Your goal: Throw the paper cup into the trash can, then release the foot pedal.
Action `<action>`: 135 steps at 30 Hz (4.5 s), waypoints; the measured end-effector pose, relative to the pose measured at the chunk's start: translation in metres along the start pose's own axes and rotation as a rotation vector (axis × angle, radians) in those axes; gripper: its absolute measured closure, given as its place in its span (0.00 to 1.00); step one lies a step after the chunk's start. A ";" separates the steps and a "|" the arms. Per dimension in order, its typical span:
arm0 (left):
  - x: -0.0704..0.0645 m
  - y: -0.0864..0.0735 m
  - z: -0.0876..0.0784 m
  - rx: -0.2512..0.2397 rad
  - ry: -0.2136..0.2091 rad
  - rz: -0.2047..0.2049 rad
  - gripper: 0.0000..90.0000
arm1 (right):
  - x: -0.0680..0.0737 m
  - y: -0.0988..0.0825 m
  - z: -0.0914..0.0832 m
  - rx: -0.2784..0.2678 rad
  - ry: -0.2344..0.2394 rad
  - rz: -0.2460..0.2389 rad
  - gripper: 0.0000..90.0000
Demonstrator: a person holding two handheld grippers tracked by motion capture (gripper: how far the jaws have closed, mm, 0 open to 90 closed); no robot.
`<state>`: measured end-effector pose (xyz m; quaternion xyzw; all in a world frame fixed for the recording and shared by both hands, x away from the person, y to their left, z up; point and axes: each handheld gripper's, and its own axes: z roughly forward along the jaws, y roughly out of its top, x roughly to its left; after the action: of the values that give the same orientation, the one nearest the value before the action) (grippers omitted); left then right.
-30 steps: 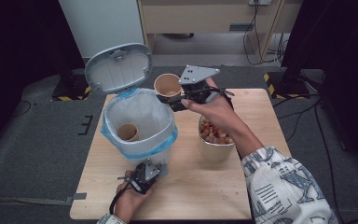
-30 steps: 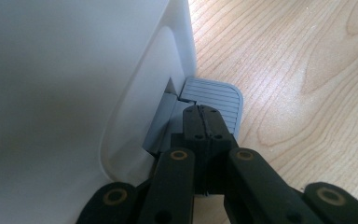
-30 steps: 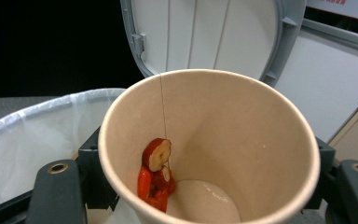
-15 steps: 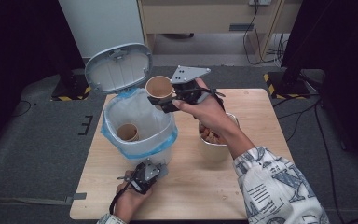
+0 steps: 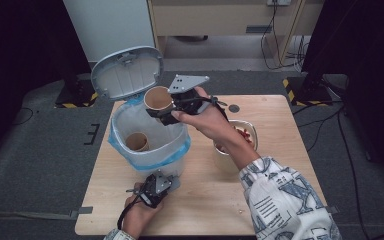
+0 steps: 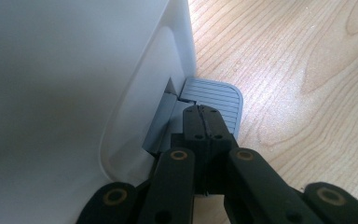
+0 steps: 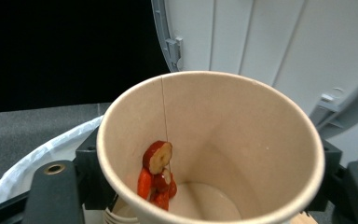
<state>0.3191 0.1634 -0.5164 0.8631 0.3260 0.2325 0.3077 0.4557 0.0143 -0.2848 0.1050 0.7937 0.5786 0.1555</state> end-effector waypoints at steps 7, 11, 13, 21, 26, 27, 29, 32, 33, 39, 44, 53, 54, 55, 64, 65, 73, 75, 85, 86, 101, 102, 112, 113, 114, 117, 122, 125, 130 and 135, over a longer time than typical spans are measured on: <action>0.000 0.000 0.000 -0.001 0.000 -0.001 1.00 | 0.004 0.003 0.012 0.030 0.001 0.068 0.12; 0.000 0.000 0.000 -0.001 0.000 -0.001 1.00 | 0.003 0.002 0.009 0.035 -0.001 0.079 0.11; 0.000 0.000 0.000 -0.001 0.000 -0.001 1.00 | 0.001 0.000 0.007 0.042 -0.004 0.082 0.11; 0.000 0.000 0.000 -0.001 0.000 -0.001 1.00 | -0.001 -0.002 0.003 0.043 -0.014 0.097 0.10; 0.000 0.000 0.000 0.000 -0.001 -0.003 1.00 | -0.002 -0.003 0.002 0.050 -0.027 0.113 0.11; 0.000 0.000 0.000 0.000 -0.002 -0.002 1.00 | -0.002 -0.003 0.001 0.047 -0.028 0.116 0.11; 0.000 0.000 0.000 0.000 -0.002 -0.003 1.00 | -0.003 -0.004 0.000 0.045 -0.029 0.124 0.11; 0.000 0.000 0.000 0.000 -0.001 -0.003 1.00 | -0.005 -0.007 -0.003 0.049 -0.034 0.128 0.11; 0.000 0.000 0.000 0.000 -0.001 -0.003 1.00 | -0.005 -0.007 -0.003 0.049 -0.034 0.128 0.11; 0.000 0.000 0.000 0.000 -0.001 -0.002 1.00 | -0.009 -0.011 -0.011 0.046 -0.048 0.141 0.10; 0.000 0.000 0.000 0.000 0.000 -0.002 1.00 | -0.014 -0.013 -0.020 0.038 -0.063 0.150 0.10; 0.000 0.000 0.000 -0.002 0.002 -0.002 1.00 | -0.025 -0.018 -0.040 0.030 -0.102 0.165 0.10; 0.000 0.000 0.000 -0.002 0.002 -0.002 1.00 | -0.025 -0.018 -0.040 0.030 -0.102 0.165 0.10; 0.000 0.000 0.000 -0.002 0.003 -0.001 1.00 | -0.027 -0.019 -0.043 0.031 -0.111 0.166 0.10; -0.006 0.000 -0.004 0.001 0.004 0.002 0.93 | -0.046 -0.036 -0.073 0.040 -0.178 0.192 0.10; -0.008 0.000 -0.007 -0.005 -0.005 0.002 0.91 | -0.047 -0.037 -0.076 0.041 -0.186 0.192 0.10; -0.018 -0.010 -0.040 -0.056 -0.066 -0.052 0.80 | -0.064 -0.054 -0.105 0.048 -0.255 0.218 0.09; -0.014 -0.014 -0.047 -0.067 -0.063 -0.077 0.77 | -0.069 -0.060 -0.114 0.055 -0.278 0.229 0.09; 0.022 -0.032 -0.067 -0.102 -0.022 -0.277 0.57 | -0.079 -0.072 -0.136 0.057 -0.330 0.245 0.09; 0.026 -0.034 -0.068 -0.106 -0.018 -0.297 0.57 | -0.079 -0.073 -0.138 0.055 -0.335 0.250 0.09; 0.077 -0.065 -0.069 -0.097 0.089 -0.460 0.20 | -0.090 -0.093 -0.171 0.072 -0.446 0.282 0.08; 0.077 -0.065 -0.069 -0.097 0.089 -0.460 0.18 | -0.090 -0.093 -0.171 0.072 -0.446 0.282 0.08; 0.083 -0.068 -0.059 -0.068 0.097 -0.459 0.11 | -0.097 -0.114 -0.192 0.084 -0.522 0.321 0.07; 0.083 -0.068 -0.058 -0.066 0.100 -0.460 0.11 | -0.098 -0.117 -0.194 0.084 -0.530 0.326 0.07; 0.084 -0.069 -0.058 -0.066 0.102 -0.462 0.11 | -0.098 -0.119 -0.197 0.083 -0.537 0.332 0.07; 0.086 -0.070 -0.056 -0.067 0.102 -0.473 0.11 | -0.099 -0.126 -0.204 0.085 -0.557 0.347 0.07; 0.090 -0.072 -0.052 -0.050 0.102 -0.471 0.11 | -0.100 -0.141 -0.215 0.095 -0.581 0.365 0.07; 0.094 -0.075 -0.051 -0.049 0.102 -0.487 0.11 | -0.100 -0.149 -0.221 0.100 -0.595 0.378 0.07; 0.098 -0.078 -0.049 -0.043 0.109 -0.497 0.11 | -0.099 -0.165 -0.230 0.111 -0.616 0.397 0.08; 0.101 -0.080 -0.047 -0.032 0.107 -0.498 0.11 | -0.094 -0.183 -0.238 0.132 -0.632 0.412 0.08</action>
<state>0.3260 0.3003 -0.5179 0.7378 0.5405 0.2000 0.3513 0.4578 -0.2857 -0.3794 0.4454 0.7044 0.4844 0.2661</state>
